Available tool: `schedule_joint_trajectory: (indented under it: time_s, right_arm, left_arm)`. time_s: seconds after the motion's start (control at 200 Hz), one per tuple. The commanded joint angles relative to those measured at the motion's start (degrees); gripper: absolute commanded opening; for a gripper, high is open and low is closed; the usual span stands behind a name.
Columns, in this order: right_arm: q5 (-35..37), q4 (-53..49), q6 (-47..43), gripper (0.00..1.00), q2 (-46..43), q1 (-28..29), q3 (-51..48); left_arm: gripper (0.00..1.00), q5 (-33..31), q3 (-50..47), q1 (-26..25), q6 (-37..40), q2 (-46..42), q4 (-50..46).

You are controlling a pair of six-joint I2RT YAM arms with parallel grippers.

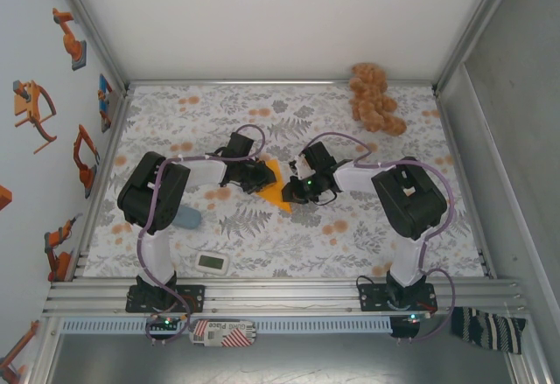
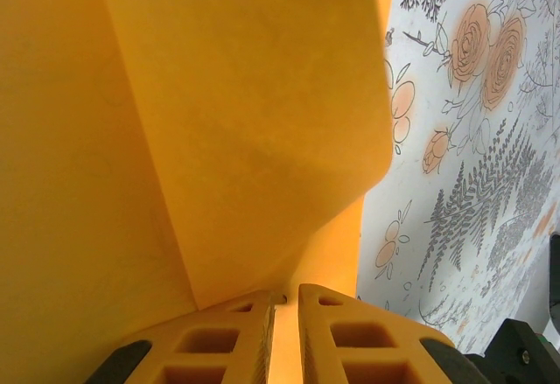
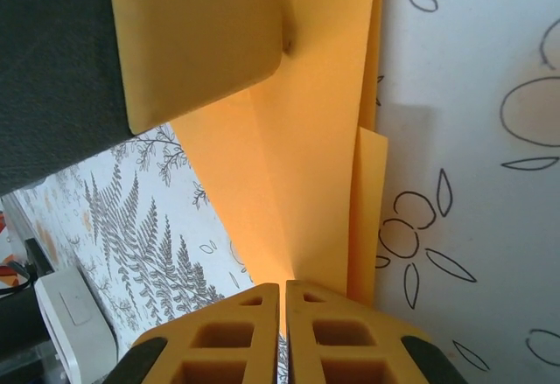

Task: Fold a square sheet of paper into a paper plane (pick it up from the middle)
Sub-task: Fourth fold the wing at the center of the table.

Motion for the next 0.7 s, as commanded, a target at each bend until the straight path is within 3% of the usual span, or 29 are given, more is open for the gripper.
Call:
schedule_joint_trajectory:
  time_s: [0.0,0.361,0.696]
  right_arm:
    - [1.66,-2.0,-1.33,0.1,0.76,0.15,0.54]
    - [2.22,-2.77,-1.71,0.09,1.37,0.15,0.0]
    - [-2.38,-1.59,-1.26,0.1,-0.5,0.15,-0.84]
  left_arm:
    - [0.18,-4.5,-1.49,-0.03,0.37,4.96,-7.03]
    - [0.19,-4.34,-1.14,0.01,0.49,5.24,-7.45]
    - [0.19,-4.55,-0.79,0.06,0.55,5.58,-8.0]
